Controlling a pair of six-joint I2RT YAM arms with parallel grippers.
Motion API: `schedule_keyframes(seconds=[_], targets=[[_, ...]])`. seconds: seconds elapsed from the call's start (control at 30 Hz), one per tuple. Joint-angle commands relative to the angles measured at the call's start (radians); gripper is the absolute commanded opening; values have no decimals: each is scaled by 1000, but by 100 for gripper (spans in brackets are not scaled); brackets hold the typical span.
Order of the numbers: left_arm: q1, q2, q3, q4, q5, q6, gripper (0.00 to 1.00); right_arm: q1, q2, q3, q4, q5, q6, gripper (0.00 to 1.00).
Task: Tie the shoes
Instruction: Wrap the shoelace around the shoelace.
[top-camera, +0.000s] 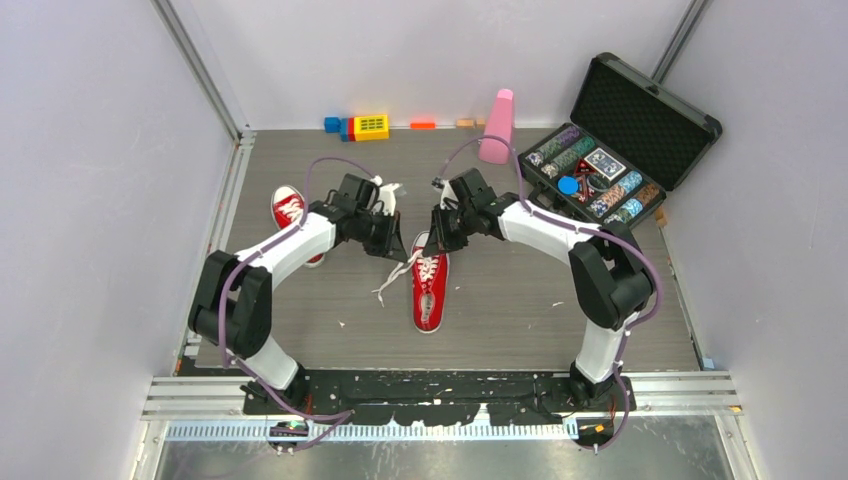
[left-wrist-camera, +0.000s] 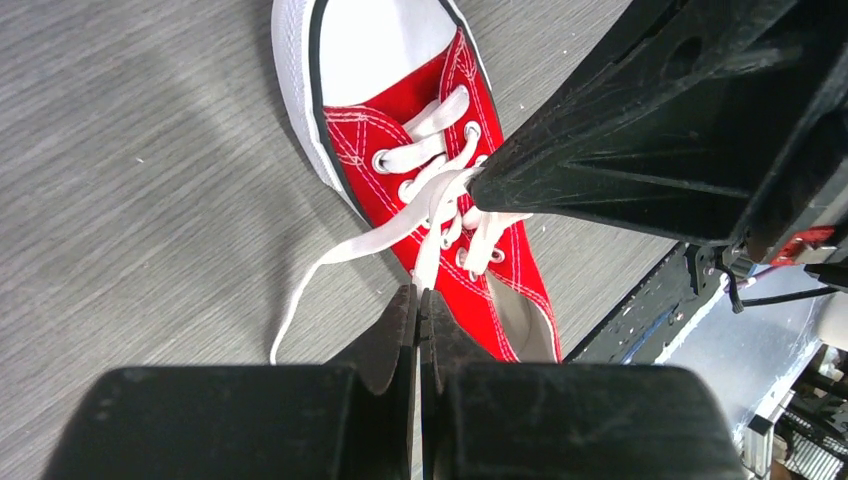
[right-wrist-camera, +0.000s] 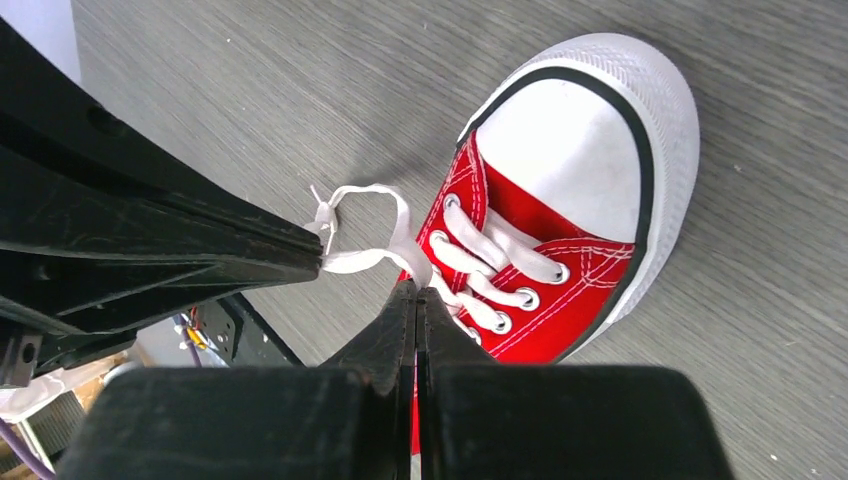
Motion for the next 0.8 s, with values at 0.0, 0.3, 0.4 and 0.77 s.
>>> schedule_keyframes(seconds=[0.0,0.3,0.4,0.77], targets=[[-25,-51,-29,22,-14,-50,0,6,-70,-20,76,-36,43,0],[-102,-118,-102,86,-38,-206,0,6,-85,-38,98,-41,85,0],[-121,-110,-142,163,-20,-265,0,6,-89,-46,98,-32,96,0],[-141,-131,-212,302,-160,-333,0,6,-111,-64,68,-25,117,0]])
